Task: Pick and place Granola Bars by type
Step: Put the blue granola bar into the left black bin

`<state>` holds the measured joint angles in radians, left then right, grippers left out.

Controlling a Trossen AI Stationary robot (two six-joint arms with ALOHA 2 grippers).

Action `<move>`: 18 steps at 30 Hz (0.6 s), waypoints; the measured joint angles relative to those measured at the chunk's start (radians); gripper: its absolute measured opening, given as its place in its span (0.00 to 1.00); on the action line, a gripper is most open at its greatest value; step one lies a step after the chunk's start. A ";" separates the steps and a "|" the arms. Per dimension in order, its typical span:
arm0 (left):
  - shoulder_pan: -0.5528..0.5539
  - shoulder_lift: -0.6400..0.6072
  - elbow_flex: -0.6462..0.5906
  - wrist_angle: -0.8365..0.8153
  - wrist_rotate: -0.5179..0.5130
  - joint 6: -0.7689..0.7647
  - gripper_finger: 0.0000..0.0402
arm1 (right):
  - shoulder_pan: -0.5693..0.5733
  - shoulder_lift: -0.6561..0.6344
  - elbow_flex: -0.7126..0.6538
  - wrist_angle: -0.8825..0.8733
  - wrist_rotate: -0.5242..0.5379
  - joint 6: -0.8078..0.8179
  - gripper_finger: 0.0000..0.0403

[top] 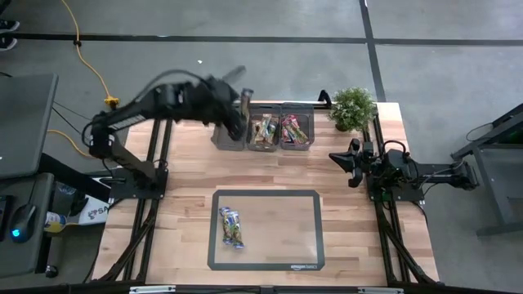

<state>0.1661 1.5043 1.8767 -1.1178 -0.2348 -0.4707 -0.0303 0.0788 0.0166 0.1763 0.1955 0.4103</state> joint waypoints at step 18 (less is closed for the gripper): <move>0.651 -0.042 -0.248 0.211 0.855 0.150 0.14 | 0.000 0.000 0.000 0.001 0.000 0.000 0.00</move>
<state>0.8168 1.4618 1.6283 -0.9068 0.6199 -0.3202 -0.0303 0.0784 0.0166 0.1768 0.1951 0.4099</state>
